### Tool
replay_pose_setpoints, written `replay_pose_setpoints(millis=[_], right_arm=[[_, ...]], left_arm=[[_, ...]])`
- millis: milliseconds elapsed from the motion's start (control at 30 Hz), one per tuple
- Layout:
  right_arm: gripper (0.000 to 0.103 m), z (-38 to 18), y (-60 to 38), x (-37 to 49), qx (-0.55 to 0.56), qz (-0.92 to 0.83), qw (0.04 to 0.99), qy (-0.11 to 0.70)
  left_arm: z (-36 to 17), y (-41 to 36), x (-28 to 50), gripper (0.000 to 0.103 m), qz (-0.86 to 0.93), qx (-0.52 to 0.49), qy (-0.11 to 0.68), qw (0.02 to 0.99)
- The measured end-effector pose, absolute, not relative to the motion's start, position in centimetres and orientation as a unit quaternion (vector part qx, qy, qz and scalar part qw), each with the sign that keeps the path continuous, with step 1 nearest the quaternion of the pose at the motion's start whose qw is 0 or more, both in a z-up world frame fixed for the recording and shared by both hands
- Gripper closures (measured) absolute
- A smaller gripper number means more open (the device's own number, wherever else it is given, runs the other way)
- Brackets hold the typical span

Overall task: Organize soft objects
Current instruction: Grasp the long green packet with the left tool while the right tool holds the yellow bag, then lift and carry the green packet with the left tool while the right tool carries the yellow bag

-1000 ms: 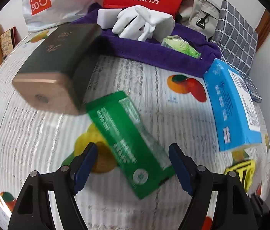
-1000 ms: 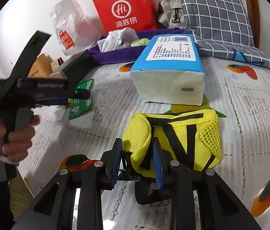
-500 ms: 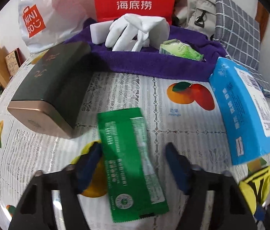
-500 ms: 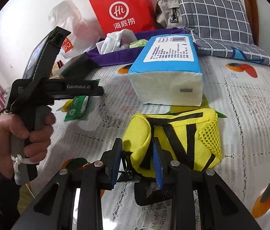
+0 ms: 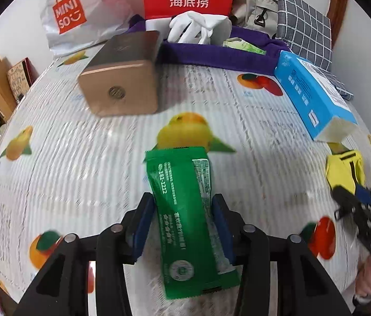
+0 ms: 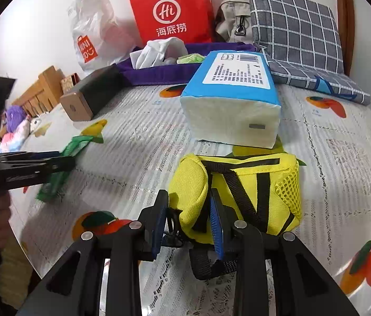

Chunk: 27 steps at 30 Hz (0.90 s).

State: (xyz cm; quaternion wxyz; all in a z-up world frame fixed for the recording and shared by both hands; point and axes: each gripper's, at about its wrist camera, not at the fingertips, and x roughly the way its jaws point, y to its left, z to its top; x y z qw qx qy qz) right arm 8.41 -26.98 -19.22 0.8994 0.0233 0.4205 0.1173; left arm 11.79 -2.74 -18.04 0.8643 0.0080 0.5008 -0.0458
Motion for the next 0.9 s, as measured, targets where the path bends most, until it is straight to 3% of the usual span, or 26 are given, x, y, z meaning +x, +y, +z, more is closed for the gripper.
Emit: replay_pose_setpoints(millis=[67,100,367,400,467,533,900], right_arm=[[0.072,-19.2,-26.9,8.4,0.020,0.113,0.899,0.423],[0.072,-19.1,-26.8,8.4,0.018,0.112,0.898,0.425],[0.071,-19.0,-26.4,8.0,0.007,0.096,0.896,0.434],[0.071,-19.0,-26.4,8.1,0.007,0.093,0.895,0.435],[0.071,-19.0,-26.1,8.2,0.001,0.085,0.896,0.437],[0.071,-19.0,-25.8,8.2,-0.009,0.079,0.896,0.436],[0.075,-17.7,-24.8,8.3,-0.017,0.076,0.893,0.444]], left_arm=[[-18.1,-2.3,11.3,0.038,-0.050,0.003,0.501,0.864],[-18.3,-2.3,11.2,0.034,-0.047,0.003,0.502,0.863],[-18.6,-2.6,11.0,0.032,-0.036,0.008,0.478,0.877],[-18.6,-2.9,11.0,0.035,-0.031,0.018,0.474,0.880],[-18.4,-3.2,10.9,0.056,-0.037,0.025,0.463,0.885],[-18.2,-3.3,11.0,0.065,-0.048,0.024,0.463,0.885],[-17.7,-1.0,10.7,0.078,-0.073,-0.055,0.482,0.872]])
